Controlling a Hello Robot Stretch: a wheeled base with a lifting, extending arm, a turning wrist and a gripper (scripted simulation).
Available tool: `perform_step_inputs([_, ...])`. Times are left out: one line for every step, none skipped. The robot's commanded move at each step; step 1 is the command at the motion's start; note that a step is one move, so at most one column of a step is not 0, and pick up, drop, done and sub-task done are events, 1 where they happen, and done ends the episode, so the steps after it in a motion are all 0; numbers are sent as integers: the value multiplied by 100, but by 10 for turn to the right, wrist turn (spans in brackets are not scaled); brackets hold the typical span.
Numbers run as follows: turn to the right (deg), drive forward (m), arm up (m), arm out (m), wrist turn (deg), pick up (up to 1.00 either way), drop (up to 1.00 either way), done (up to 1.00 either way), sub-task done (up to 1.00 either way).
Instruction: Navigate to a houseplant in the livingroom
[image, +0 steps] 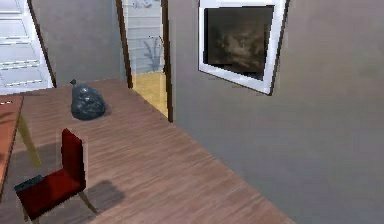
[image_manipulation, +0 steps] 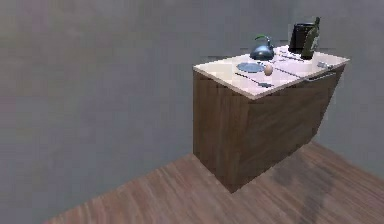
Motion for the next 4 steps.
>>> perform_step_inputs([0,45,0,0,0,0,0,0,0])
perform_step_inputs([-150,0,0,0,0,0,0,0,0])
perform_step_inputs([0,100,0,0,0,0,0,0,0])
perform_step_inputs([0,100,0,0,0,0,0,0,0])
